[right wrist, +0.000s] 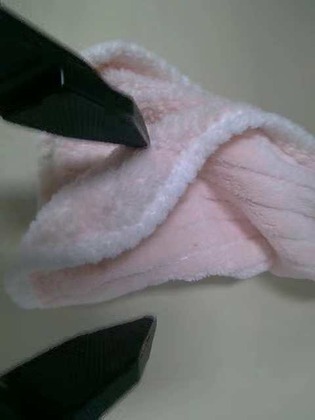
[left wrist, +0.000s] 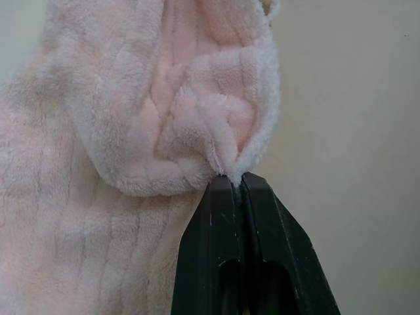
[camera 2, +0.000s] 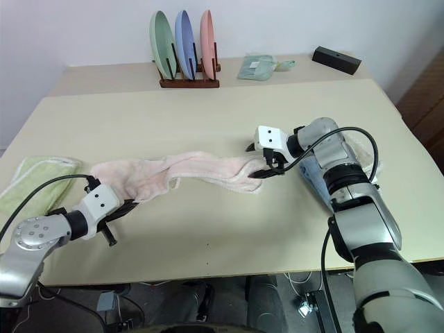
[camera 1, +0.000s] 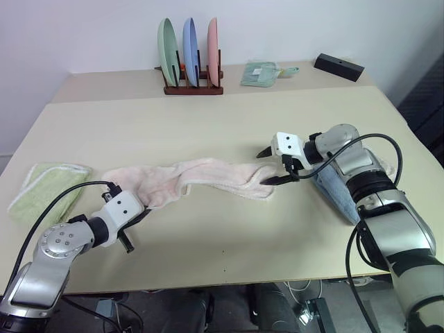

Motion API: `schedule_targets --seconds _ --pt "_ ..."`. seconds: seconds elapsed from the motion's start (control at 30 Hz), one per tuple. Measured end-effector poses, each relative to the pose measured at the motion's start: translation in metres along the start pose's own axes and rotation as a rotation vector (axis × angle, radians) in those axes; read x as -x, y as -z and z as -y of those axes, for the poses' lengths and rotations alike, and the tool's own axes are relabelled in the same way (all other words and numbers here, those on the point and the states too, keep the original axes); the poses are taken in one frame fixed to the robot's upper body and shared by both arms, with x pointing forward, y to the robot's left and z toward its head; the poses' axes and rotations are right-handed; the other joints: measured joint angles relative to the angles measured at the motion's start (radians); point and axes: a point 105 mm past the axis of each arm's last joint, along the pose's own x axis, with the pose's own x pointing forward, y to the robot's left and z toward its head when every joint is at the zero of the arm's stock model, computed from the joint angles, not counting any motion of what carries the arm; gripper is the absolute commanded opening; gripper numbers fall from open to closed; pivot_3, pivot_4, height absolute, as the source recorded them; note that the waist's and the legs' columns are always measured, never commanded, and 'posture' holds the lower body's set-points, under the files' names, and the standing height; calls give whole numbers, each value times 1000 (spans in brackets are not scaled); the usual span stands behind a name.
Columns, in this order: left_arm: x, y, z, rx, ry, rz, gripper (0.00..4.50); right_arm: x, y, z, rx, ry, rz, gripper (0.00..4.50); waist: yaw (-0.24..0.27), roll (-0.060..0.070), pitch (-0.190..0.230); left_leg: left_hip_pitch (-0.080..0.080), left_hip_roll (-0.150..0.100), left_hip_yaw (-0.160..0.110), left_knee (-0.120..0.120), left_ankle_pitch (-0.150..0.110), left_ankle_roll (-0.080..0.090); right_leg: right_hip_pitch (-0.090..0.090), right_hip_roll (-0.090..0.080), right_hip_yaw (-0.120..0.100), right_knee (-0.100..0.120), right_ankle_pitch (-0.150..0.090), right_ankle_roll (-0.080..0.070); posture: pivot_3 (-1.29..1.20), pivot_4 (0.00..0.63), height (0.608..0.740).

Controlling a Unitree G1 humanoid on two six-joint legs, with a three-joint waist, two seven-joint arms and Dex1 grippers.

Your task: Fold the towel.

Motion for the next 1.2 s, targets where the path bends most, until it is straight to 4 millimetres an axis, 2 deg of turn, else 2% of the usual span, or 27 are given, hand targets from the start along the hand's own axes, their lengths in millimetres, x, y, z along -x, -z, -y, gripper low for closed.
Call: schedule_targets --seconds 0.2,0.4,0.63,0.7,0.87,0.97,1.1,1.2 --pt "2 4 6 11 2 -11 0 3 1 -4 21 -32 -5 24 -1 0 0 0 0 0 0 0 0 0 0 0 0 0 0 0 150 737" --pt "0 -6 6 6 -3 -3 0 11 9 -13 26 -57 -30 24 2 0 0 0 0 0 0 0 0 0 0 0 0 0 0 0 150 737" --pt "-5 -22 -3 -5 -5 17 0 22 19 -26 23 -33 -52 24 -1 0 0 0 0 0 0 0 0 0 0 0 0 0 0 0 150 737" --pt "-5 -22 -3 -3 -2 15 0 27 18 -25 20 -16 -58 24 -4 0 0 0 1 1 0 0 0 0 1 0 1 0 0 0 150 737" --pt "-2 -17 2 1 20 -7 0 40 8 -38 17 -20 -33 24 3 0 0 0 1 1 0 -1 -1 1 1 0 0 0 0 0 150 737" --pt "-2 -16 2 -2 22 -5 0 35 8 -43 0 -16 -33 847 3 0 0 1 1 1 1 -1 -1 1 1 0 0 0 0 0 150 737" --pt "-3 -14 1 -7 21 1 0 32 12 -42 14 19 -58 2792 1 0 0 1 1 1 1 -1 -1 0 1 0 0 0 0 0 150 737" --pt "-3 -9 2 -6 25 -2 0 30 13 -40 22 31 -62 2792 2 0 0 0 1 1 1 -1 -1 1 1 0 0 0 0 0 150 737"
